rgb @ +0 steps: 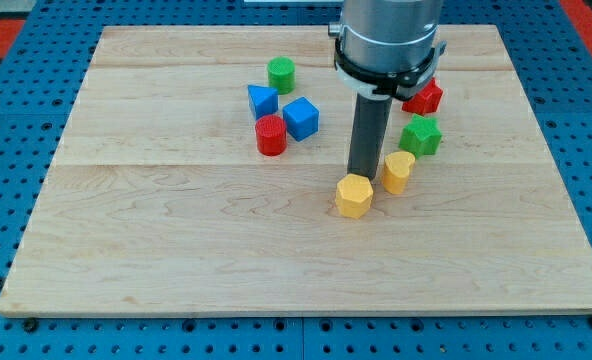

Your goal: Push the yellow blocks towards the bottom center

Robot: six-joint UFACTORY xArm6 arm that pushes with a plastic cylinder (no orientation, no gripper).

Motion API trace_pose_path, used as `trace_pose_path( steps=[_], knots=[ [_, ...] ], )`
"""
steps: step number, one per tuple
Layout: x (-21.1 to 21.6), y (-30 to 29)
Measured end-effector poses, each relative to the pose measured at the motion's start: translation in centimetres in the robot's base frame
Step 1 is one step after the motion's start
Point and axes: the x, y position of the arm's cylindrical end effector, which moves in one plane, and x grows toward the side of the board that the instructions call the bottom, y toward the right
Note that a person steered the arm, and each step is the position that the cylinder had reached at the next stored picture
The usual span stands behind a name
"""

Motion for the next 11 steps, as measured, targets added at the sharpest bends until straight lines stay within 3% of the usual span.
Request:
trace_pose_path(
  steps=[1,2,3,4,5,7,8,9,10,11],
  knots=[
    [4.8,-4.1],
    [5.3,-1.5],
    [8.6,6.1],
    [10.3,-4.2],
    [10.0,-4.1],
    [3.2,21.7],
    [-3.7,18.1],
    [-4.6,9.5],
    [-1.0,4.6],
    [-0.1,-2.0]
  ],
)
